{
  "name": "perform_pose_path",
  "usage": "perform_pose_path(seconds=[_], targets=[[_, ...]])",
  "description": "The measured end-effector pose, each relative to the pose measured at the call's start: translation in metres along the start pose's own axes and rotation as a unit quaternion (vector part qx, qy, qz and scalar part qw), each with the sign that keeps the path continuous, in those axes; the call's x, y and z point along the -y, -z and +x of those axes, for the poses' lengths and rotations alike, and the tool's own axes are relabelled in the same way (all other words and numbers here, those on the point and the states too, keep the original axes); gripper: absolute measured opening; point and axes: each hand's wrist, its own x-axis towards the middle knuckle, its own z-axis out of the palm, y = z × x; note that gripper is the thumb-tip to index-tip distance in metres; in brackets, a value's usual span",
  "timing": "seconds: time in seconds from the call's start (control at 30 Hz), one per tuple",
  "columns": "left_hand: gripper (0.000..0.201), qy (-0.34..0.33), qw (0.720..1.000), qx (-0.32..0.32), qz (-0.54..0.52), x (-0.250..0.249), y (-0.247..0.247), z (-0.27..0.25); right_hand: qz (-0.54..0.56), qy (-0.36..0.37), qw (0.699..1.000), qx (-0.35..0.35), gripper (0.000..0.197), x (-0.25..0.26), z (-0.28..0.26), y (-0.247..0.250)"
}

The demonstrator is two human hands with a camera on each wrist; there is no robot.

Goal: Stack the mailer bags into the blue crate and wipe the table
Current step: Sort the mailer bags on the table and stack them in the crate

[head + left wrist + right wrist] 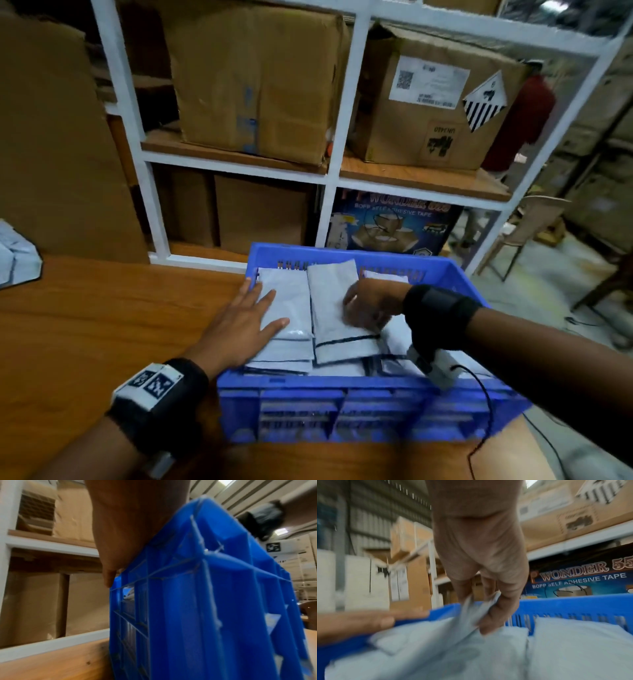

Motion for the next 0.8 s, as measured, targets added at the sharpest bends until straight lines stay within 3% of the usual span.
perform_pose_path(seconds=[0.03,0.07,0.13,0.17,0.27,0.37,0.47,0.53,0.7,0.8], targets=[[0.126,-0.002,1.0,0.003,0.007,-0.001,0.0,-0.001,-0.056,-0.015,0.998,0.022,0.037,0.0,0.002,-0.001],[0.121,-0.001,1.0,0.007,0.015,-0.002,0.001,0.0,-0.137,-0.017,0.99,0.002,0.046,-0.001,0.005,0.0],[0.094,0.0,0.999,0.009,0.039,-0.004,0.002,0.0,-0.274,0.008,0.958,-0.09,0.07,-0.002,0.013,0.007],[0.083,0.0,0.999,0.012,0.05,-0.006,0.003,-0.001,-0.29,0.034,0.95,-0.106,0.084,0.001,0.014,0.012],[0.076,0.005,0.997,0.041,0.072,-0.009,0.008,-0.004,-0.3,0.074,0.951,-0.008,0.114,0.015,0.027,0.004],[0.076,0.006,0.994,0.053,0.097,-0.01,0.009,-0.004,-0.315,0.064,0.944,0.074,0.118,0.02,0.05,-0.032],[0.076,0.005,0.994,0.055,0.099,-0.011,0.008,-0.004,-0.248,0.067,0.966,0.034,0.128,0.019,0.046,-0.03],[0.076,0.005,0.993,0.061,0.1,-0.011,0.008,-0.003,-0.209,0.069,0.975,0.019,0.12,0.017,0.04,-0.02],[0.077,0.006,0.993,0.064,0.103,-0.012,0.009,-0.003,-0.236,0.047,0.97,0.034,0.121,0.026,0.042,-0.029],[0.077,-0.001,0.994,0.055,0.098,-0.01,0.008,-0.002,-0.199,0.033,0.979,0.029,0.115,0.032,0.037,-0.014]])
